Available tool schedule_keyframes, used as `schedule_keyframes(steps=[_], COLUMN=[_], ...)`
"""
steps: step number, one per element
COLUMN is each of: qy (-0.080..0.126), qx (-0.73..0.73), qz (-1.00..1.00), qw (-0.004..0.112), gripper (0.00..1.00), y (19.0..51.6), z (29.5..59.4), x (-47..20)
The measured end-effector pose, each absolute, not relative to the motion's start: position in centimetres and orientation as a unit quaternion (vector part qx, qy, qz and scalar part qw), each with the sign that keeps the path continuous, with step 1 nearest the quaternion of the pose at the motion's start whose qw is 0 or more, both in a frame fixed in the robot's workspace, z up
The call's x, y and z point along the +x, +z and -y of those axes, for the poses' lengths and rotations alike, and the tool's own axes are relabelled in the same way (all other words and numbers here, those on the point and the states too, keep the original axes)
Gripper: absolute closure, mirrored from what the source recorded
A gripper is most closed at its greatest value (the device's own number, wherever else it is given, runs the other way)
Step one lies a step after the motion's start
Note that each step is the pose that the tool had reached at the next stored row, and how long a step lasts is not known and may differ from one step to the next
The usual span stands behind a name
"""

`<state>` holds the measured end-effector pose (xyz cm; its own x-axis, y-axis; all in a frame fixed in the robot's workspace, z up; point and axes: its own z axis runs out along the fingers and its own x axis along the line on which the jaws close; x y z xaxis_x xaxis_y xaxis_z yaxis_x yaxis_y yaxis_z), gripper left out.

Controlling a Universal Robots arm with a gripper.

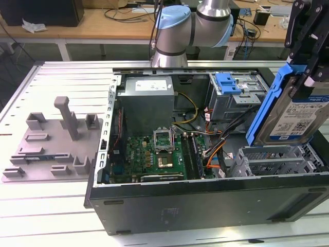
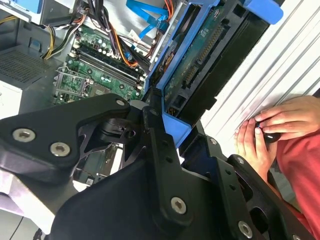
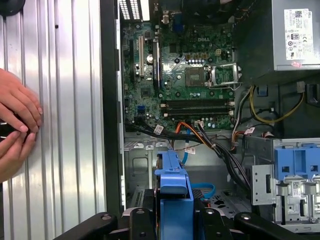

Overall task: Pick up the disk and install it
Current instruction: 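Insert the disk into the insertion slot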

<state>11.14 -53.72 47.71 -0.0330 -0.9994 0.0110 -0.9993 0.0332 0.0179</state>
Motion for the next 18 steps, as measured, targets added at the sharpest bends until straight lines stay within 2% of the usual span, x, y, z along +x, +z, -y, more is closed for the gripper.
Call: schedule_keyframes(steps=[18], qy=[-0.003], qx=[0.696], qz=[0.718], qw=[0.01], gripper=[0.64], y=[46.79], z=[53.72], x=[11.28])
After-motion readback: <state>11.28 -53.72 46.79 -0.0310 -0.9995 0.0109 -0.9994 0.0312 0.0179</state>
